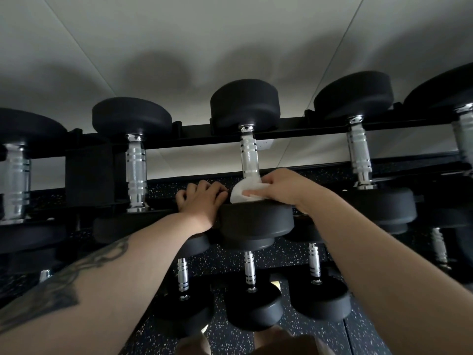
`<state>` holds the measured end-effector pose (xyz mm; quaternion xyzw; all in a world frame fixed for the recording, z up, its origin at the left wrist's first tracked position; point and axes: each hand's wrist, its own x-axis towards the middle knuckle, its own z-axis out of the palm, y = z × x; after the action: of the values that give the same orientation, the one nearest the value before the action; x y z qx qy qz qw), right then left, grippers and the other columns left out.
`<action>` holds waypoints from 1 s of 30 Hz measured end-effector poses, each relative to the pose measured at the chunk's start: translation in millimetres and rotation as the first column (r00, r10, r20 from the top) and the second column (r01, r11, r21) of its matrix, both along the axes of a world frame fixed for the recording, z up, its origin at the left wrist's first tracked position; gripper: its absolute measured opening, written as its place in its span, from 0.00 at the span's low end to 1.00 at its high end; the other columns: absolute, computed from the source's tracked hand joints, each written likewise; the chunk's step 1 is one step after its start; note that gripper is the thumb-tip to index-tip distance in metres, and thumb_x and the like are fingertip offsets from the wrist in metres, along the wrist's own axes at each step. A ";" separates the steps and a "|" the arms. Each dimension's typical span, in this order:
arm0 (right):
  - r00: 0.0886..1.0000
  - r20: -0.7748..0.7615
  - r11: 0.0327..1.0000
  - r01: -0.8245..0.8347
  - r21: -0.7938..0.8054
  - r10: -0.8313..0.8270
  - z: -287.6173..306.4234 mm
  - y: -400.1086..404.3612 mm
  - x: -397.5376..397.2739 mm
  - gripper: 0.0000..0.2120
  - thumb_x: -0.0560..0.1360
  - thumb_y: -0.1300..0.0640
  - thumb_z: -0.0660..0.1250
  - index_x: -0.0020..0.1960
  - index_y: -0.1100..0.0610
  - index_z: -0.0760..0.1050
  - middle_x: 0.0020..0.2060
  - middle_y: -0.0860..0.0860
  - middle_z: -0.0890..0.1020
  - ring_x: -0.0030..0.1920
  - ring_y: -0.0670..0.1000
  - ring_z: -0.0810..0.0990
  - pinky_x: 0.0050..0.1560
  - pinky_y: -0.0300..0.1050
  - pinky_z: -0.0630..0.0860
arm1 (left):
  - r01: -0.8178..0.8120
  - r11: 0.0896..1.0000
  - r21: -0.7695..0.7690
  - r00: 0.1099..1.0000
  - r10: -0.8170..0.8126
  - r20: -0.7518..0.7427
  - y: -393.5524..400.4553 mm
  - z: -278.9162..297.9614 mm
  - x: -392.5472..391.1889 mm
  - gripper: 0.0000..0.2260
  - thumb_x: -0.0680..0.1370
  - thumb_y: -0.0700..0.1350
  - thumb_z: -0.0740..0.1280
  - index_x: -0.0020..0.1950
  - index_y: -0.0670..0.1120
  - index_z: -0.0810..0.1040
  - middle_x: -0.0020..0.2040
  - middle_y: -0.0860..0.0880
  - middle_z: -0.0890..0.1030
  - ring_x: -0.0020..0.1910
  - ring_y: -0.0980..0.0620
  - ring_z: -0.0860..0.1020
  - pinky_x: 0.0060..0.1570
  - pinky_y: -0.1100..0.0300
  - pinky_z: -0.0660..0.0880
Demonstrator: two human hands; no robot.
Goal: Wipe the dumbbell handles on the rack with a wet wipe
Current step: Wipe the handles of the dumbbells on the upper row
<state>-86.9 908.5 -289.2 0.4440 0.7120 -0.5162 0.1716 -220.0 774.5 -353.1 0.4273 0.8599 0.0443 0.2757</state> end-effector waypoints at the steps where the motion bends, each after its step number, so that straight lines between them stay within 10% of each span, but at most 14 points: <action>1: 1.000 0.021 1.000 -0.006 0.021 0.006 -0.1 -2.2 -4.1 0.25 0.64 0.38 0.74 0.50 0.57 0.80 0.43 0.51 0.82 0.43 0.51 0.79 0.44 0.44 0.76 | 0.005 1.000 -0.016 1.000 -0.005 0.006 0.2 1.4 -0.3 0.13 0.83 0.56 0.48 0.61 0.59 0.69 0.62 0.51 0.69 0.64 0.48 0.62 0.63 0.51 0.53; 7: 0.998 0.051 0.917 0.023 0.398 -0.047 6.1 -10.3 3.7 0.20 0.68 0.41 0.72 0.30 0.54 0.71 0.25 0.49 0.72 0.29 0.50 0.72 0.26 0.40 0.63 | 0.048 0.997 -0.064 0.998 -0.046 0.032 1.6 5.7 -3.0 0.15 0.83 0.56 0.47 0.65 0.62 0.67 0.64 0.50 0.68 0.65 0.48 0.62 0.64 0.51 0.53; 12: 0.938 -0.249 0.787 0.338 0.517 -0.240 15.3 1.5 -12.0 0.21 0.73 0.46 0.67 0.27 0.56 0.67 0.24 0.51 0.72 0.25 0.51 0.68 0.26 0.40 0.60 | 0.042 0.999 0.018 0.999 -0.042 -0.001 -2.3 1.1 -0.3 0.16 0.83 0.56 0.48 0.65 0.62 0.69 0.64 0.52 0.69 0.64 0.48 0.63 0.64 0.53 0.52; 19: 0.750 -0.084 0.745 0.626 -0.230 -0.656 -9.7 2.5 -33.5 0.12 0.80 0.52 0.57 0.45 0.57 0.74 0.37 0.53 0.77 0.34 0.50 0.74 0.35 0.43 0.73 | 0.041 0.999 0.016 0.999 -0.042 0.013 -1.9 -1.6 -2.6 0.15 0.83 0.56 0.48 0.65 0.62 0.69 0.64 0.52 0.68 0.65 0.48 0.62 0.64 0.52 0.53; 22: 0.816 -0.009 0.726 0.509 -0.462 -0.578 -5.6 16.7 -23.9 0.12 0.82 0.57 0.52 0.53 0.60 0.73 0.39 0.54 0.79 0.35 0.51 0.77 0.37 0.45 0.78 | 0.045 0.999 0.022 0.999 -0.045 0.012 -2.0 -1.1 -2.5 0.15 0.83 0.56 0.48 0.66 0.62 0.68 0.65 0.52 0.68 0.64 0.48 0.62 0.63 0.52 0.53; 27: 0.525 -0.109 0.441 0.565 -0.697 -0.844 -0.1 21.4 -43.6 0.14 0.82 0.57 0.52 0.48 0.59 0.75 0.40 0.54 0.80 0.41 0.52 0.78 0.49 0.48 0.75 | 0.042 0.999 0.020 0.999 -0.043 0.030 -2.7 -0.8 -3.4 0.15 0.83 0.56 0.48 0.65 0.62 0.69 0.64 0.53 0.68 0.64 0.48 0.61 0.62 0.53 0.53; 30: 0.714 -0.078 0.599 0.517 -0.612 -0.696 -18.0 14.4 -31.5 0.15 0.81 0.57 0.50 0.48 0.58 0.75 0.38 0.54 0.79 0.36 0.51 0.78 0.38 0.43 0.77 | 0.052 0.999 0.008 0.999 -0.052 0.013 -1.9 -1.6 -3.6 0.15 0.83 0.56 0.47 0.65 0.60 0.68 0.64 0.52 0.68 0.64 0.47 0.62 0.61 0.52 0.54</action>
<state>-118.4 922.9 -307.2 0.5062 0.3528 -0.7868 -0.0105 -223.6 772.6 -354.7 0.4504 0.8465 0.0434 0.2806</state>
